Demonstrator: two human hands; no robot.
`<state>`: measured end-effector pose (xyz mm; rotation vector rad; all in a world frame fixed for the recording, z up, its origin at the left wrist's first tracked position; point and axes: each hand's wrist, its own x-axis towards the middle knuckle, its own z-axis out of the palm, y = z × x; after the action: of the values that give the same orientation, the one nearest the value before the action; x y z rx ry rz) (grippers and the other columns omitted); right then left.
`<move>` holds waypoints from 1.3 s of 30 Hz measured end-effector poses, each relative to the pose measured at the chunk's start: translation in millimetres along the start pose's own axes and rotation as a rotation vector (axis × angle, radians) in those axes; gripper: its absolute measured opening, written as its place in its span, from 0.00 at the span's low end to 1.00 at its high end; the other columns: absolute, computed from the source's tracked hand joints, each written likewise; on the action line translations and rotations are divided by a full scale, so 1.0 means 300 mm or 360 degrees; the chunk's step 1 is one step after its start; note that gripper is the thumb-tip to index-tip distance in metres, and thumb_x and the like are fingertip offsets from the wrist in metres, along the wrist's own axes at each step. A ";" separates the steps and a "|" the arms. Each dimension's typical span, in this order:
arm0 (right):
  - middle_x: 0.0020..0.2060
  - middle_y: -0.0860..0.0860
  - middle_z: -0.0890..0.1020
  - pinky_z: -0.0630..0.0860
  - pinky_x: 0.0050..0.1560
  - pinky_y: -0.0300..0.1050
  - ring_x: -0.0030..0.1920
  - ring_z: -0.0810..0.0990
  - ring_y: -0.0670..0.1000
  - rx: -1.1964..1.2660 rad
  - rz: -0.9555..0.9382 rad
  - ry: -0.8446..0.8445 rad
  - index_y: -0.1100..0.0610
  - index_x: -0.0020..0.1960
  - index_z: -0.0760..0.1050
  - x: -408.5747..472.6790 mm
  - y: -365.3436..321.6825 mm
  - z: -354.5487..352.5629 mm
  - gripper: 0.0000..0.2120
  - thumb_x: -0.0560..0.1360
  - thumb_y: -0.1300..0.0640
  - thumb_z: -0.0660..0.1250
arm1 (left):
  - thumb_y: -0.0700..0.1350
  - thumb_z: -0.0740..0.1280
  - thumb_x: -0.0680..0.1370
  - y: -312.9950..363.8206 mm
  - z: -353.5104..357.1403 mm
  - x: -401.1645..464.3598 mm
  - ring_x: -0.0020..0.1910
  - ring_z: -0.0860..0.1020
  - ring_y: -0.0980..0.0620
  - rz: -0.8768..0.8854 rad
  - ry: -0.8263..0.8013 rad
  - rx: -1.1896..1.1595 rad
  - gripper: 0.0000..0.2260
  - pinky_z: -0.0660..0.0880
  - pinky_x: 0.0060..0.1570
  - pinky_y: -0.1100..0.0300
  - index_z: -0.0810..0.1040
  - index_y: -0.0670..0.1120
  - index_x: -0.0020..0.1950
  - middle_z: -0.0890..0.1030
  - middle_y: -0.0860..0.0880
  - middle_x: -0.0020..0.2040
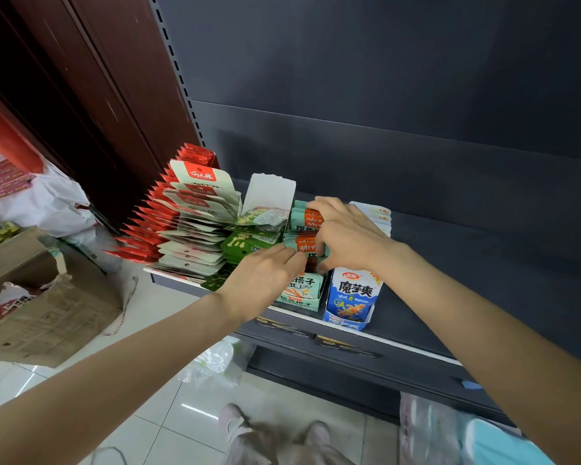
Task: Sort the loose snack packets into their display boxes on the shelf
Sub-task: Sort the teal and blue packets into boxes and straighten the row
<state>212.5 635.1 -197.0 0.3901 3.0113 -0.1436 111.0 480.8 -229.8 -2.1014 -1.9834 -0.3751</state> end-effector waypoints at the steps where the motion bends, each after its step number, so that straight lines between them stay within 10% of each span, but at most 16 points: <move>1: 0.74 0.50 0.57 0.57 0.69 0.50 0.75 0.50 0.52 -0.0029 -0.0014 0.0006 0.52 0.43 0.82 0.005 -0.002 0.007 0.06 0.69 0.50 0.73 | 0.34 0.76 0.66 -0.004 0.001 -0.003 0.30 0.74 0.50 0.0009 0.0001 -0.0017 0.11 0.69 0.23 0.61 0.75 0.44 0.38 0.76 0.48 0.33; 9: 0.70 0.49 0.61 0.56 0.71 0.50 0.72 0.52 0.51 0.0442 0.0127 -0.0037 0.57 0.53 0.81 0.032 0.049 0.009 0.10 0.75 0.54 0.67 | 0.34 0.75 0.68 -0.032 -0.018 0.022 0.34 0.77 0.47 -0.0105 0.0005 -0.0142 0.12 0.75 0.24 0.55 0.77 0.42 0.47 0.78 0.46 0.38; 16: 0.71 0.50 0.56 0.54 0.69 0.50 0.73 0.50 0.54 0.0110 0.0064 -0.0006 0.54 0.53 0.79 0.021 0.026 0.023 0.08 0.77 0.54 0.63 | 0.33 0.73 0.68 -0.010 0.029 0.054 0.44 0.77 0.44 -0.0123 -0.0099 -0.0118 0.14 0.79 0.34 0.52 0.80 0.41 0.52 0.77 0.44 0.45; 25: 0.50 0.50 0.70 0.68 0.50 0.44 0.54 0.68 0.50 0.0167 0.0167 0.0199 0.53 0.52 0.81 -0.039 0.006 -0.024 0.08 0.77 0.55 0.65 | 0.38 0.80 0.61 0.013 0.085 0.008 0.58 0.77 0.45 -0.0203 -0.0100 0.0230 0.35 0.79 0.53 0.54 0.73 0.38 0.66 0.76 0.41 0.61; 39: 0.52 0.47 0.73 0.70 0.46 0.43 0.54 0.73 0.49 0.0411 0.0253 0.0169 0.50 0.49 0.79 -0.020 0.031 -0.025 0.08 0.71 0.52 0.72 | 0.42 0.79 0.61 0.028 0.039 0.027 0.33 0.78 0.50 -0.0254 -0.0066 0.0237 0.17 0.74 0.34 0.59 0.75 0.46 0.42 0.78 0.51 0.35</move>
<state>220.1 643.2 -189.6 0.6779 3.0544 -0.5166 120.1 491.8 -238.1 -1.8830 -2.1386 -0.2056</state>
